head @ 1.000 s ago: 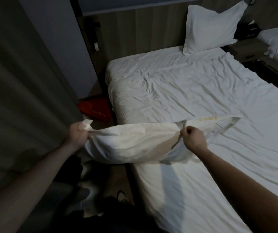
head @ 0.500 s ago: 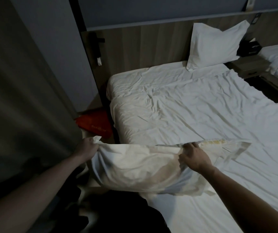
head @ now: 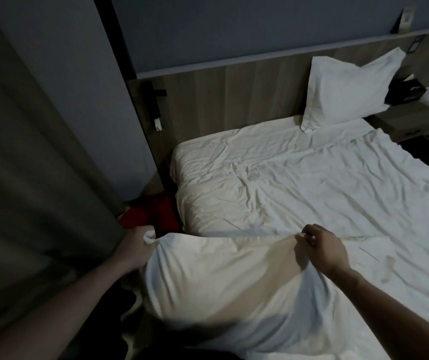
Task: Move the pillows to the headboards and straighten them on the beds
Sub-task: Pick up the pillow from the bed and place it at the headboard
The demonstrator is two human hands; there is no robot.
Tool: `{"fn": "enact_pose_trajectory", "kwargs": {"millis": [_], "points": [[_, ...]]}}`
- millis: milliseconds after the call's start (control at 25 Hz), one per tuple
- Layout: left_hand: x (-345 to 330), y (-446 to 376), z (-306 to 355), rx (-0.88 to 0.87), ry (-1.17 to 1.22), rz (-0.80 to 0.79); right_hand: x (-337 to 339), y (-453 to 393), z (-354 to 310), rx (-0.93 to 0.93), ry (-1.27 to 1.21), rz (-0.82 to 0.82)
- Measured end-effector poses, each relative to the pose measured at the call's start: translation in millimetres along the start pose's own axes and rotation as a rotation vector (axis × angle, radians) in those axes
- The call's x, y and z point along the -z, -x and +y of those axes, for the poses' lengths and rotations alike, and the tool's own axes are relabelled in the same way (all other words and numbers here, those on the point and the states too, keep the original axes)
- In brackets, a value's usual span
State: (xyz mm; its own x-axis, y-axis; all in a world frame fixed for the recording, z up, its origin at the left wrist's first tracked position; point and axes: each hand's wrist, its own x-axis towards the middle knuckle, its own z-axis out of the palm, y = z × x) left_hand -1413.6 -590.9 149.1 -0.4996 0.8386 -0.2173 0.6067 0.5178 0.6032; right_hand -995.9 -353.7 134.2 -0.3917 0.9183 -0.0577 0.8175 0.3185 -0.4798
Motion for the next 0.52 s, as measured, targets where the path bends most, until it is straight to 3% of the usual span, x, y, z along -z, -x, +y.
{"fn": "enact_pose_trajectory", "kwargs": {"millis": [280, 520], "points": [[79, -88, -1, -0.139, -0.071, 0.082, 15, -83, -65, 0.104, -0.03, 0.217], [144, -183, -8, -0.244, -0.1, 0.128, 14, -168, -128, 0.067, -0.029, 0.335]]}}
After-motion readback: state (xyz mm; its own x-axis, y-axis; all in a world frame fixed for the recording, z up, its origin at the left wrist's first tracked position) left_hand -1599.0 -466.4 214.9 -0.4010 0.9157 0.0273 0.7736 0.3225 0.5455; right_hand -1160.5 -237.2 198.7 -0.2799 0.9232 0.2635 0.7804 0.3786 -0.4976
